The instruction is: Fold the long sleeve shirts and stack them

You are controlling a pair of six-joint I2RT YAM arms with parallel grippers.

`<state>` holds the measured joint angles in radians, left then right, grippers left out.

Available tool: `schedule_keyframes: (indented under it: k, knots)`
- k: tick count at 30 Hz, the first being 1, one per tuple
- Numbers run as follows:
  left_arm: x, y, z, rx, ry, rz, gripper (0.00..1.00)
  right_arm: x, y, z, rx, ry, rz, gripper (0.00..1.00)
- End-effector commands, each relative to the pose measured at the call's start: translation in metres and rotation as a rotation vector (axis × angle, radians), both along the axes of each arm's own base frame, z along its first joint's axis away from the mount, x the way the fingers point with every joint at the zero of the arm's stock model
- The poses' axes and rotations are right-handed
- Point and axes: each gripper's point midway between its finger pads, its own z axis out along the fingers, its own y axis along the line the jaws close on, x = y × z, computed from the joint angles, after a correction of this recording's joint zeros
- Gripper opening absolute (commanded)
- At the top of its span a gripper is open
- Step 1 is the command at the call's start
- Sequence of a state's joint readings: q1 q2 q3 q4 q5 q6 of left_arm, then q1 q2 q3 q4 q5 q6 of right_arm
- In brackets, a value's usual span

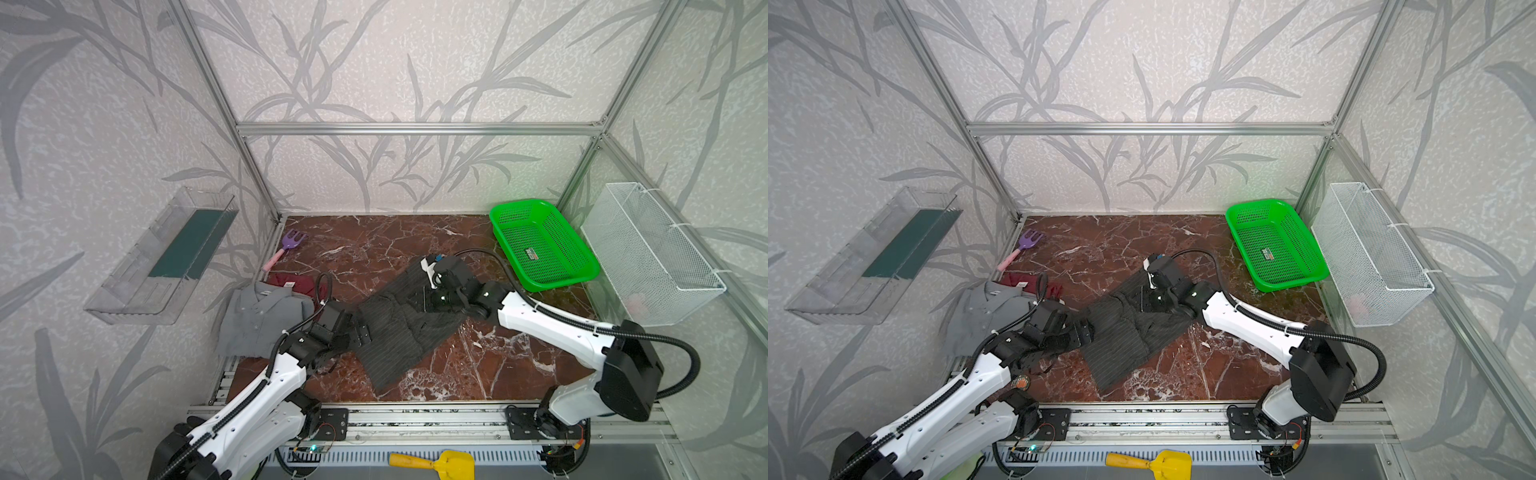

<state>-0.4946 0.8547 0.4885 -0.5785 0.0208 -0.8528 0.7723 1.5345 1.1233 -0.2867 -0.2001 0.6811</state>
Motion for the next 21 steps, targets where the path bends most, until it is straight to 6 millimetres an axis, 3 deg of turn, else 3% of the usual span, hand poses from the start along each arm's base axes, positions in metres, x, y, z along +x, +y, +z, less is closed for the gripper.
schedule_keyframes:
  k: [1, 5, 9, 15, 21]
  knots:
    - [-0.004, -0.008, -0.011, -0.062, 0.036, 0.028, 0.99, 0.007, -0.017, -0.024, -0.092, 0.027, 0.077, 0.46]
    - [-0.012, -0.008, -0.025, -0.062, 0.083, 0.038, 0.99, 0.026, -0.036, -0.044, -0.143, 0.046, 0.060, 0.46]
    - [-0.011, -0.005, -0.026, -0.070, 0.048, 0.062, 0.99, 0.038, -0.050, -0.059, -0.191, 0.039, 0.041, 0.46]
    - [-0.012, -0.022, -0.045, -0.194, 0.049, 0.078, 0.98, 0.052, -0.074, -0.071, -0.209, 0.030, -0.044, 0.46]
    - [-0.012, -0.023, -0.048, -0.197, 0.038, 0.069, 0.90, 0.057, -0.078, -0.089, -0.205, 0.047, -0.072, 0.46]
